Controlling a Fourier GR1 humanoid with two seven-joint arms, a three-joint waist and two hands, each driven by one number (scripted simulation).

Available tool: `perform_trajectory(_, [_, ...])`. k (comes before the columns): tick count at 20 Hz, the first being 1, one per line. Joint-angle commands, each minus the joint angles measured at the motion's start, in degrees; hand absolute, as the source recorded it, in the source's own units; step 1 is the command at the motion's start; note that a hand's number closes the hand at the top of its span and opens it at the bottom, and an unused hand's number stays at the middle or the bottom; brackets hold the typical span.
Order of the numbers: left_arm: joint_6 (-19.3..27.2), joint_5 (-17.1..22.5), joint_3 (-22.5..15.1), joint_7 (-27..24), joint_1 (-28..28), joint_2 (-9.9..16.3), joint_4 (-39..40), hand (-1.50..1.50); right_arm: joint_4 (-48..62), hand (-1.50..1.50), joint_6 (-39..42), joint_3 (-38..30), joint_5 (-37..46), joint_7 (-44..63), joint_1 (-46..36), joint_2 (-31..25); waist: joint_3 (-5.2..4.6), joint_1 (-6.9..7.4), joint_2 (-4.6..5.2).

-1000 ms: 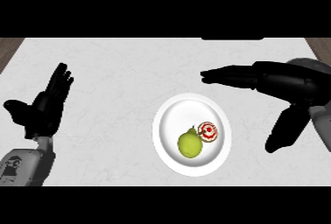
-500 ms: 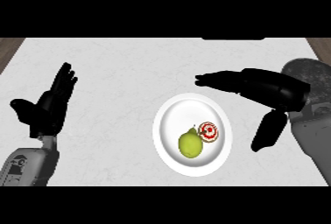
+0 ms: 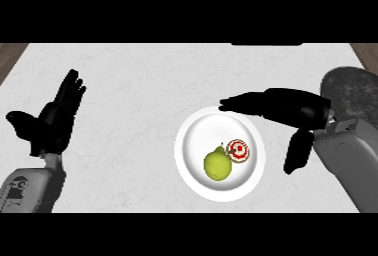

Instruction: Pick the cupcake from the plate and place it in the pan

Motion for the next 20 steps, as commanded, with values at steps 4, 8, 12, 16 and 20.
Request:
perform_trajectory(4, [-1.05,-1.93,1.56,-6.53,1.36,-1.89,5.71,0.00,-0.71,-1.50,0.20,0.49,6.75,-2.14,1.62,2.66,-0.02,-0.16,0.01])
perform_trajectory(8, [-0.60,-1.72,0.67,-0.24,3.65,-2.12,-3.05,0.00,-2.00,-1.50,1.25,2.63,10.86,0.73,0.70,4.77,-0.01,0.01,-0.10])
perform_trajectory(12, [1.03,-2.84,0.19,3.47,-1.20,-2.84,-2.46,0.00,-0.95,-1.50,-3.99,8.71,19.00,0.69,3.55,5.18,0.00,-0.13,-0.03])
perform_trajectory(16, [-1.85,-2.61,1.46,-2.44,1.58,-2.45,0.37,0.00,4.42,-1.50,-2.67,7.44,22.17,-0.70,-1.29,6.23,-0.02,0.16,0.03])
perform_trajectory(20, [-2.14,-2.50,3.80,-2.38,-1.97,-1.97,3.54,0.00,-2.16,-1.50,3.52,5.99,21.90,0.29,1.56,6.60,-0.03,-0.38,-0.07])
